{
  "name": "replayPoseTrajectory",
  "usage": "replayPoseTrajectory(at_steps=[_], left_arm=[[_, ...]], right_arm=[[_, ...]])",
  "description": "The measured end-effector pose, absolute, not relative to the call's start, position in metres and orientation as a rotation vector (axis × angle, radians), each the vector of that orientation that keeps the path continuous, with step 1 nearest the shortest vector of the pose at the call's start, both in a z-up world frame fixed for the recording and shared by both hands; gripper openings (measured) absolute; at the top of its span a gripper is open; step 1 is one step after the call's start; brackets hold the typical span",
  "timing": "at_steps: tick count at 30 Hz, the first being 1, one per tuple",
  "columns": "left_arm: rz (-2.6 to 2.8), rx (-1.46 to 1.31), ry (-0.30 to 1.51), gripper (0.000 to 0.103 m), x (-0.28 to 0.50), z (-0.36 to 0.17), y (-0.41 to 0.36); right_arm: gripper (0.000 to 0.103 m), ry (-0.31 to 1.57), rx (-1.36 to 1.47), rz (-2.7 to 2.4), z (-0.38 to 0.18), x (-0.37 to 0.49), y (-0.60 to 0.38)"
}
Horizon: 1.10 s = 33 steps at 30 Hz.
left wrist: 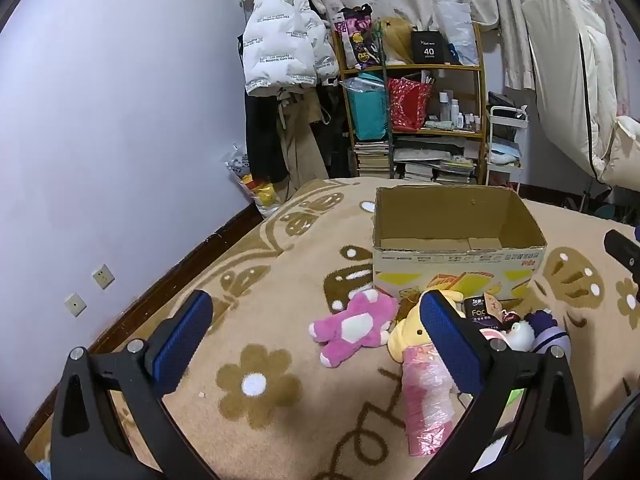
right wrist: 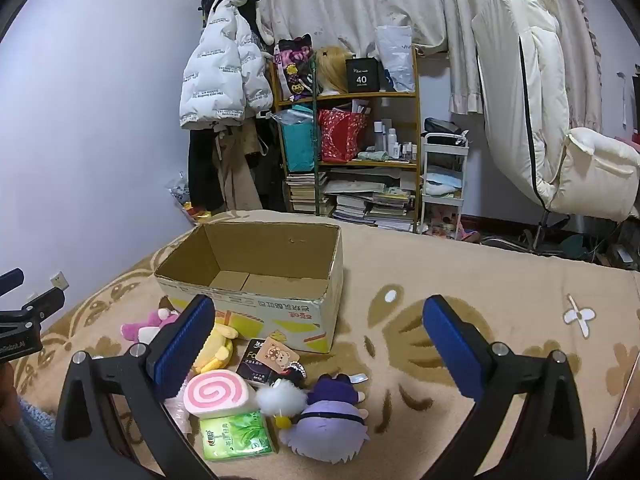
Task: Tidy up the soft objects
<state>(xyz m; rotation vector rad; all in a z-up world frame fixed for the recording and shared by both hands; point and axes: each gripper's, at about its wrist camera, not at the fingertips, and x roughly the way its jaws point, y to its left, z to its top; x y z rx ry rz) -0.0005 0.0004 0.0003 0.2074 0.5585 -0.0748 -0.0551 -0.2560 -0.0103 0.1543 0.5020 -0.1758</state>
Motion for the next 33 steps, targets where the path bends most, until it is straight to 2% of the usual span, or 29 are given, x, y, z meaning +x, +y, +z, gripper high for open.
replayPoseTrajectory(at_steps=[33], left_arm=[[-0.059, 0.196, 0.557, 0.102, 0.0009, 0.0034, 0.0049]], right_arm=[[0.103, 0.507, 0.152, -0.176, -0.0125, -0.0539, -0.2556]])
